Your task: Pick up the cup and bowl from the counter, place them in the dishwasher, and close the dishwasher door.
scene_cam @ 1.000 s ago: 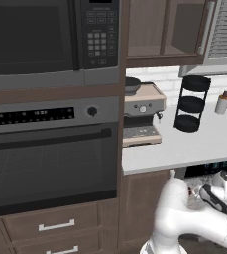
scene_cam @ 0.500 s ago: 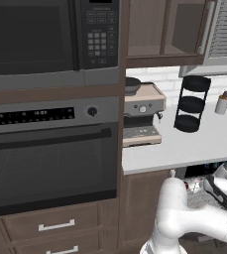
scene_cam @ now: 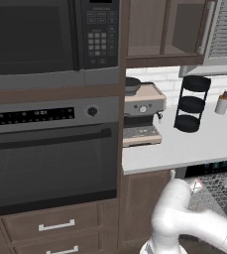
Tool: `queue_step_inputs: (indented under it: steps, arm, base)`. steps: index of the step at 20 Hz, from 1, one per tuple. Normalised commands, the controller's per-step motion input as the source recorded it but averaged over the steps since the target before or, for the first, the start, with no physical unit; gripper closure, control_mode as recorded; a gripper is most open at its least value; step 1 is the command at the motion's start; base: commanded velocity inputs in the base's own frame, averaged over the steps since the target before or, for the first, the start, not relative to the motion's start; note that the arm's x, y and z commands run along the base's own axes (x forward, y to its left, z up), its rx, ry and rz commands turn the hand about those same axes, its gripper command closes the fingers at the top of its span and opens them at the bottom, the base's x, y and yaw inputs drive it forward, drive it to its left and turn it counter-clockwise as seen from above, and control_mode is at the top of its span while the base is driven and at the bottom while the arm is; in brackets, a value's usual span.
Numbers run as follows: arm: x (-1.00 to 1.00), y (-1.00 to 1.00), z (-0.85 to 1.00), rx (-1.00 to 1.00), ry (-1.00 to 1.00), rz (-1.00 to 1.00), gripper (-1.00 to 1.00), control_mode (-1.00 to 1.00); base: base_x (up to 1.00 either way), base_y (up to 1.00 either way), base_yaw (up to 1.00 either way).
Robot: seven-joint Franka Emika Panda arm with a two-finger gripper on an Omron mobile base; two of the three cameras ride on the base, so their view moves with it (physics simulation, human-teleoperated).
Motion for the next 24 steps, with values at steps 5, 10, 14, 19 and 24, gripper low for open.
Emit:
queue_step_inputs:
  steps: [5, 10, 14, 19, 24]
  arm:
    - [-0.81, 0.0, 0.98, -0.04, -0.12, -0.02, -1.0, -1.0]
    - [-0.9, 0.0, 0.69, -0.07, -0.14, -0.05, -1.0, -1.0]
    - [-0.9, 0.11, 0.51, -0.03, -0.03, 0.0, -1.0, -1.0]
    - [-0.58, 0.17, 0.0, -0.02, -0.06, 0.01, -1.0, -1.0]
    - [-0.68, 0.0, 0.0, 0.0, -0.15, 0.0, -1.0, -1.0]
  base:
    - [0.0, 0.0, 0.0]
    - [0.0, 0.0, 0.0]
    - [0.0, 0.0, 0.0]
    - [0.0, 0.0, 0.0]
    - [0.0, 0.0, 0.0]
